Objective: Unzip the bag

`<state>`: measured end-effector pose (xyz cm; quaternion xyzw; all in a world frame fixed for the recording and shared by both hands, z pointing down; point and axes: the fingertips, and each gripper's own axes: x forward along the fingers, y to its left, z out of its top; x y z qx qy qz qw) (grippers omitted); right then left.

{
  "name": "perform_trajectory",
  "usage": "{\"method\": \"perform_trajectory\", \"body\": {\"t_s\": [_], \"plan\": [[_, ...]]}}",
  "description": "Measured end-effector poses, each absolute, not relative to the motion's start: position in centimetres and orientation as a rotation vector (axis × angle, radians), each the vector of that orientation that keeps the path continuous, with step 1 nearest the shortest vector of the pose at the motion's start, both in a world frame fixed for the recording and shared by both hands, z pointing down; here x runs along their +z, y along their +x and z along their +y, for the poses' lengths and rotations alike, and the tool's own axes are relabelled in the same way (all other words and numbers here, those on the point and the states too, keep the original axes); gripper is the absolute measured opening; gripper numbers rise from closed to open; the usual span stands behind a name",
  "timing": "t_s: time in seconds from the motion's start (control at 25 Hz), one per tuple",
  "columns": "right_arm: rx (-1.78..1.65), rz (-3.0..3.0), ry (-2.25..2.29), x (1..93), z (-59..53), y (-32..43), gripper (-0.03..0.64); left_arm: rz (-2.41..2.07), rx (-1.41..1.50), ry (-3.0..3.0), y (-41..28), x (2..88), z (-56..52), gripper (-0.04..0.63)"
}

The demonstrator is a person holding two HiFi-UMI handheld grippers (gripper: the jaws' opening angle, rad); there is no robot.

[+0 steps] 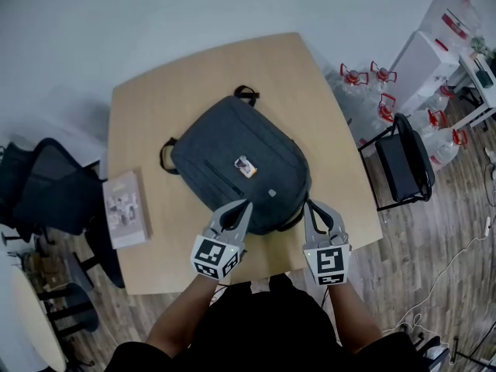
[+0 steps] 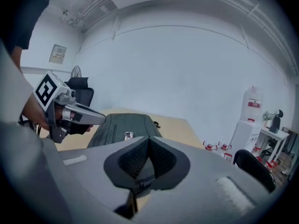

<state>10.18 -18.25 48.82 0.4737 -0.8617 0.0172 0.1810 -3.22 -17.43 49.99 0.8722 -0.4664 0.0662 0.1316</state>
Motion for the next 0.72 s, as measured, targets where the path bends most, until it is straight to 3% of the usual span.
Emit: {"method": "perform_trajectory", "body": {"t_s": [0.72], "plan": [[-0.049, -2.496, 1.384, 45.0, -17.9, 8.4, 0.003, -1.427, 0.048, 2.535, -5.6, 47.0, -16.4, 0.017]]}}
